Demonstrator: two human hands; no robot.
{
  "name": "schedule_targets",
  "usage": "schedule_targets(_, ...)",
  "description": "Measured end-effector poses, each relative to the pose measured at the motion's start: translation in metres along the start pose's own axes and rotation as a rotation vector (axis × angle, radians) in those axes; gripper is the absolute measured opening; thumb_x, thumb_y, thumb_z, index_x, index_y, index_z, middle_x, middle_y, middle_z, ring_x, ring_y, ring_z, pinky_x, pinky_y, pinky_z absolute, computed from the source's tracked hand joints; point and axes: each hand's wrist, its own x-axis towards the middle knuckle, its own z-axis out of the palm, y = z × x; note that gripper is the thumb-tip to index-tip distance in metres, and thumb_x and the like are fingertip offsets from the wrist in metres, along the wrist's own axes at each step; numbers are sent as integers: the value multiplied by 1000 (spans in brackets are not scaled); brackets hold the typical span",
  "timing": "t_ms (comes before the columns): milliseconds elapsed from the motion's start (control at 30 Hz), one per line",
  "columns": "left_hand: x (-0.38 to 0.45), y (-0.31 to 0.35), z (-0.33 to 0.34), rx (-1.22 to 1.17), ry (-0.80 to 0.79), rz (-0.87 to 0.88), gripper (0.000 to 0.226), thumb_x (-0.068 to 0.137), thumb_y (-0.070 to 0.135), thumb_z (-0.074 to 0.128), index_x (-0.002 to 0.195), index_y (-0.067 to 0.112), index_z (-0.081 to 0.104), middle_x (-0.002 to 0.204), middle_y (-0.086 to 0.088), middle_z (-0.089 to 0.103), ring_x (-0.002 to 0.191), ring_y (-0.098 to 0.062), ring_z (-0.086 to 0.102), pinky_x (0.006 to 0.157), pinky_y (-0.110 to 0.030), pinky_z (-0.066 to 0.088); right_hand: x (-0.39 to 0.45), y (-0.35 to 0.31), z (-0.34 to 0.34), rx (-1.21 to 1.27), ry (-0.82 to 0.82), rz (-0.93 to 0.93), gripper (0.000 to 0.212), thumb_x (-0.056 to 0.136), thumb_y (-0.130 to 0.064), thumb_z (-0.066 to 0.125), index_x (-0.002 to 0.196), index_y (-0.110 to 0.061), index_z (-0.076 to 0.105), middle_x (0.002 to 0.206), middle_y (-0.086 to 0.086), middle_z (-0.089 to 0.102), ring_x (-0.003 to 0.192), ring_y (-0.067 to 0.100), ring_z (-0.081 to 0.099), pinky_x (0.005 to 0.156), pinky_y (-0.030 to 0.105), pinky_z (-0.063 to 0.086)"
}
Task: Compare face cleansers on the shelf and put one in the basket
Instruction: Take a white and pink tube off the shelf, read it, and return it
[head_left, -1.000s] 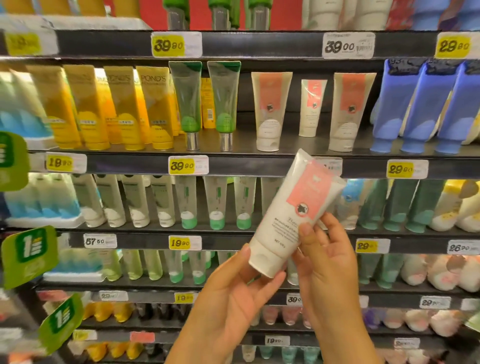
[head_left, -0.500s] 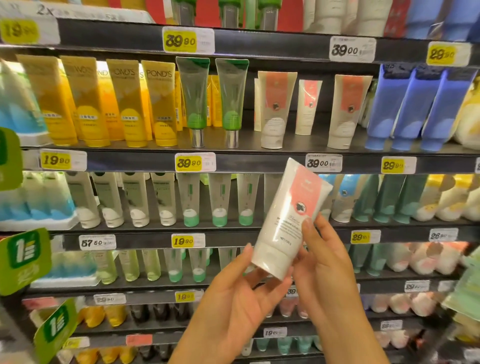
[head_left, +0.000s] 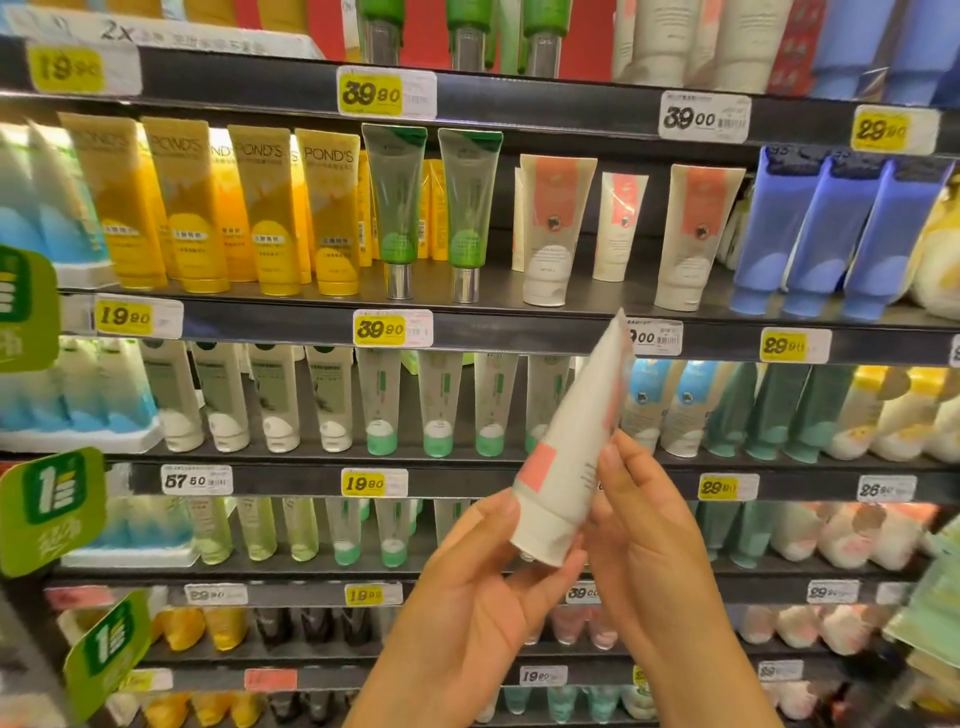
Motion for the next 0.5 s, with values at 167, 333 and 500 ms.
schedule_targets(167, 6, -8, 5, 73, 70, 78, 53, 61, -1, 66, 113, -2, 54, 99, -24, 69, 83, -38, 69, 72, -42, 59, 0, -4, -4, -47, -27, 26, 84, 43, -48, 90, 113, -12, 62, 95, 9, 69, 84, 19, 66, 70, 30, 56)
schedule_targets(333, 11, -17, 9, 98, 110, 71, 44, 68, 2, 68, 111, -3, 58, 101, -24, 68, 81, -34, 69, 69, -42, 59, 1, -7, -15, 36, 5, -3, 43, 75, -26, 61, 114, -7, 63, 98, 11, 71, 82, 17, 67, 67, 27, 57)
schedule_targets(500, 12, -19, 14, 36, 94, -28, 29, 69, 15, 65, 88, -6, 73, 99, -30, 67, 80, -41, 68, 68, -42, 60, 2, -8, -19, 77, 30, -42, 42, 79, -27, 55, 116, -7, 62, 104, 12, 70, 87, 17, 68, 72, 30, 58)
